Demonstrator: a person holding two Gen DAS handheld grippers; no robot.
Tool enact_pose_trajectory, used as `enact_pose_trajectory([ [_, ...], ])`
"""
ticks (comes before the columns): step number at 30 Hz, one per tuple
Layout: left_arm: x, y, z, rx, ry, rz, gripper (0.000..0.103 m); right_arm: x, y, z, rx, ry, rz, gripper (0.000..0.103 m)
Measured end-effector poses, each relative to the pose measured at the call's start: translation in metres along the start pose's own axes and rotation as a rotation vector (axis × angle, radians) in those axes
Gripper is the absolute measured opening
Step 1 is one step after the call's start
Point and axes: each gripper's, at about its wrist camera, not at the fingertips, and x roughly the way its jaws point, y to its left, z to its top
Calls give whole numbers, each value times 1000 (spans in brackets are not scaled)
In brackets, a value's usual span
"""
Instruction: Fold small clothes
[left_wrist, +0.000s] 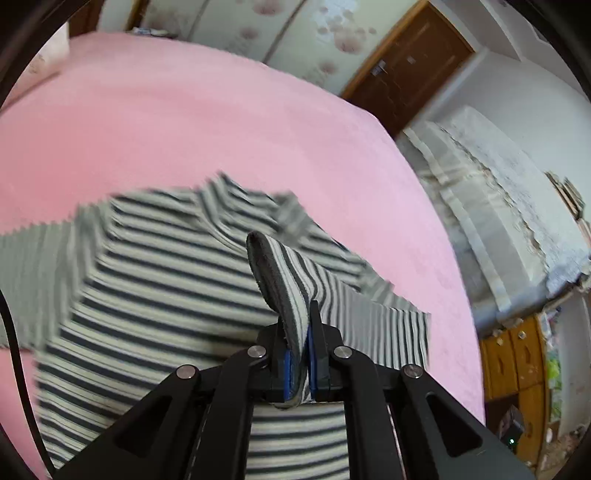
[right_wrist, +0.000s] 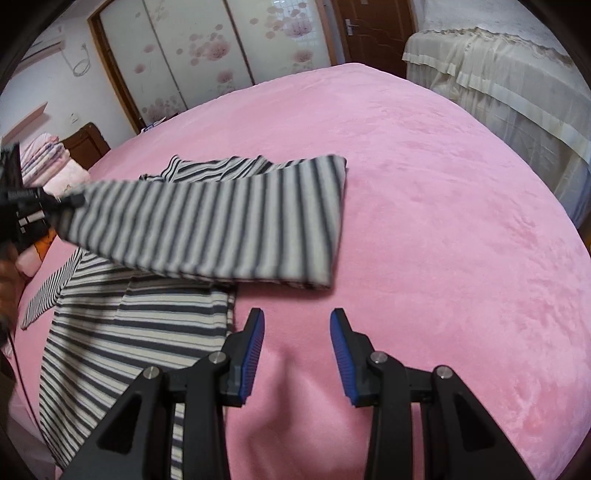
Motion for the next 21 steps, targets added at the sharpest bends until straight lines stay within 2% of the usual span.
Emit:
enact_pose_trajectory([
  [6, -21, 59, 19, -80, -37, 85, 5, 20, 19, 9, -39, 19, 7, 37],
  [10, -16, 95, 16, -116, -10, 131, 5, 32, 30, 15, -65, 31, 4, 37],
  [13, -8, 114, 9, -129, 6, 157, 5, 39, 37, 19, -85, 34, 6, 37],
  [18, -2, 130, 0, -164, 9, 159, 5, 51, 48, 24, -127, 37, -30, 37],
  [21, -1, 135, 1, -171, 0, 165, 5, 59, 50, 26, -135, 48, -34, 32],
])
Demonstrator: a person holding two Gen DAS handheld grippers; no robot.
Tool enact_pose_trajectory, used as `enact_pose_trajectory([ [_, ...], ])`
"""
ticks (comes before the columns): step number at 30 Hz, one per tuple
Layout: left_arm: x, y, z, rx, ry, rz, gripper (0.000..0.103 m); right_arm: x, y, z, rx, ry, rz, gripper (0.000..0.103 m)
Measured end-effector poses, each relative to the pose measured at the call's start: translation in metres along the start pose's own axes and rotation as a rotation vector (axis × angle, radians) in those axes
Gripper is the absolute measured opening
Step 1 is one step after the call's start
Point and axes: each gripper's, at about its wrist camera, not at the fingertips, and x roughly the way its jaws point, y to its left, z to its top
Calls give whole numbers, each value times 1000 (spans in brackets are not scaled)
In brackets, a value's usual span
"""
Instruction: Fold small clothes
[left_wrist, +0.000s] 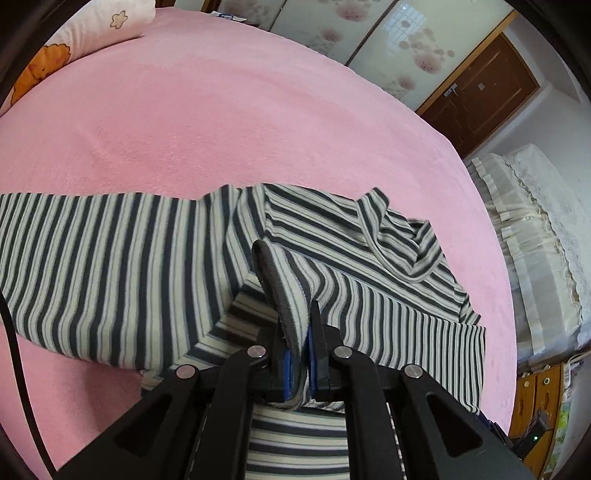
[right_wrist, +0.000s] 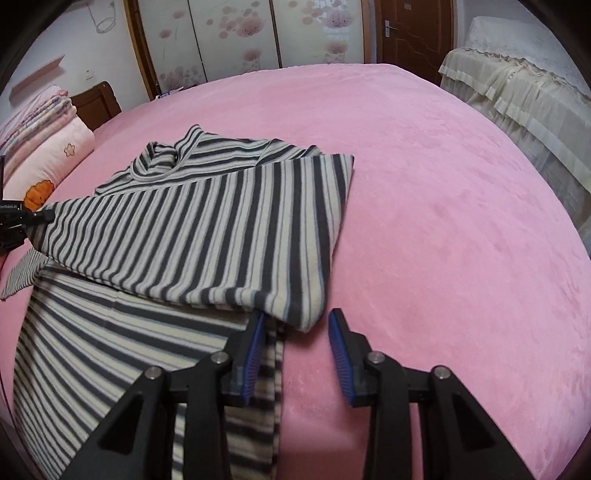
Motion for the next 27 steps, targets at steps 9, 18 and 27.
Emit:
enact_pose_trajectory([
  [9, -3, 26, -3, -58, 18, 4, 5, 0, 9, 7, -45, -27, -49, 12],
  [18, 27, 46, -15, -78, 96, 46, 8, -2, 7, 5, -42, -21, -104, 8],
  [27, 26, 53, -15, -57, 113, -1, 23, -31, -5, 6, -13, 15, 35, 17],
])
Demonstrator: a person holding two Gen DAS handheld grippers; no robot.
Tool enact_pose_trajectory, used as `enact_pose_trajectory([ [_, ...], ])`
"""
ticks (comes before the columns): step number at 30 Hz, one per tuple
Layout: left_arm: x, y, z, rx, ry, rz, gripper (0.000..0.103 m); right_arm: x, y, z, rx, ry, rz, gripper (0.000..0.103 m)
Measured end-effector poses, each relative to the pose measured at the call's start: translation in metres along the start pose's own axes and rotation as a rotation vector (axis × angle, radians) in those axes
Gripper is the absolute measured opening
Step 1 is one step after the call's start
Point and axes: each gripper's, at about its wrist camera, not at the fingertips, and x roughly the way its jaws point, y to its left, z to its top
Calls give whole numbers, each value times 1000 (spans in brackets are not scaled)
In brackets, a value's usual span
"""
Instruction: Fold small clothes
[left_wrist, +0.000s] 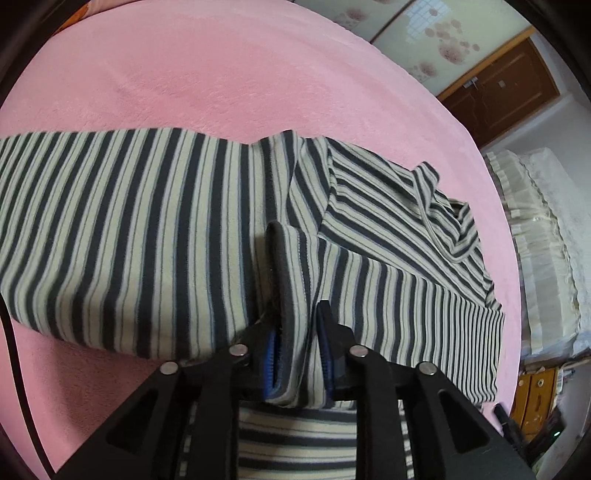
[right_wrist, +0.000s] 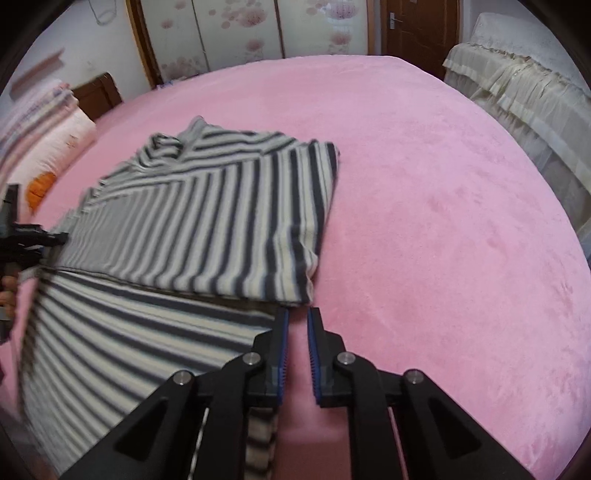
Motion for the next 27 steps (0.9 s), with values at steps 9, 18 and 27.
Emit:
enact_pose_trajectory([
  [9, -2, 4, 16, 2, -23, 16, 48, -7, -4, 71, -12, -82, -20, 56],
  [18, 15, -3, 21, 46, -23, 14, 44, 89, -57, 126, 190, 77, 119, 48],
  [27, 21, -5, 26, 67, -48, 68, 28, 127, -69, 132, 255, 121, 233, 12],
])
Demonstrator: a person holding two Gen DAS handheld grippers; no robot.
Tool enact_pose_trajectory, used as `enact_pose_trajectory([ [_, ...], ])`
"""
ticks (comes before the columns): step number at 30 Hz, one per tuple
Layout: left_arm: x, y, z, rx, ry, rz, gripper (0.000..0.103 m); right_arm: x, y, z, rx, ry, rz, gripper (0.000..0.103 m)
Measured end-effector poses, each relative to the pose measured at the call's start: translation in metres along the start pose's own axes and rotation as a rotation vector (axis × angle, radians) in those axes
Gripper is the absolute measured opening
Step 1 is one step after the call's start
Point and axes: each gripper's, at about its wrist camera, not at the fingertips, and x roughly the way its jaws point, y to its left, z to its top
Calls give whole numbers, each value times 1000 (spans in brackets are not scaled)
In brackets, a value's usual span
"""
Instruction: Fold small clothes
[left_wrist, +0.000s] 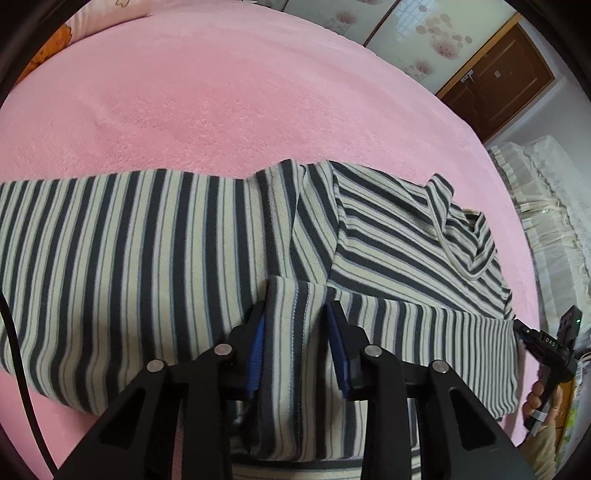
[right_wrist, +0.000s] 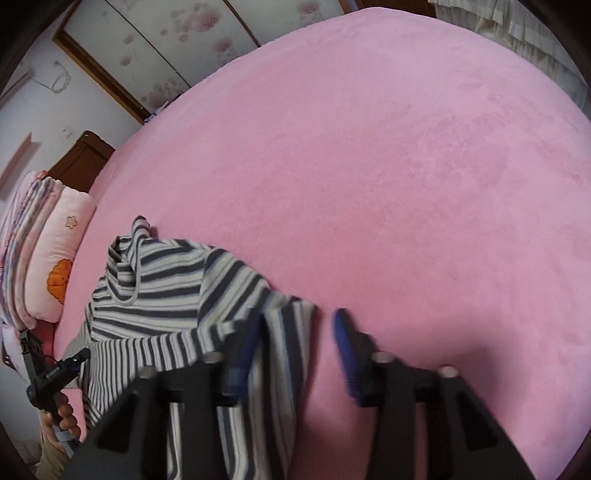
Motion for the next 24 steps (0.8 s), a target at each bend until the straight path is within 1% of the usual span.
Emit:
enact_pose_trajectory([
  [1, 1, -3, 0, 15, -3, 23, 27, -1, 2, -2, -9, -7, -14, 5],
  [2, 1, -5, 0, 27, -6, 37, 26, -3, 5, -2, -26, -21, -38, 5],
  [3, 2, -9, -1, 45, -12, 65, 24, -8, 11, -6, -64, -51, -85, 5],
  [7, 7, -21, -3, 89, -24, 147, 24, -23, 27, -18, -147, -137, -211, 5],
  [10, 12, -27, -4, 110, -31, 190, 24, -18, 27, -22, -169, -129, -275, 5],
  [12, 14, -30, -5, 123, -47, 212, 24, -9, 24, -21, -162, -113, -294, 5],
  [16, 16, -37, -4, 146, -49, 233, 24, -4, 25, -19, -145, -100, -307, 7],
  [18, 13, -40, -2, 150, -47, 225, 24, -14, 27, -20, -129, -105, -295, 15],
  [19, 9, -41, -2, 150, -48, 221, 25, -22, 26, -21, -124, -109, -292, 23],
  [20, 5, -40, -2, 149, -48, 219, 26, -28, 28, -23, -124, -117, -294, 26],
  [24, -22, -37, 0, 124, -71, 218, 27, -58, 44, -42, -180, -154, -329, 26],
])
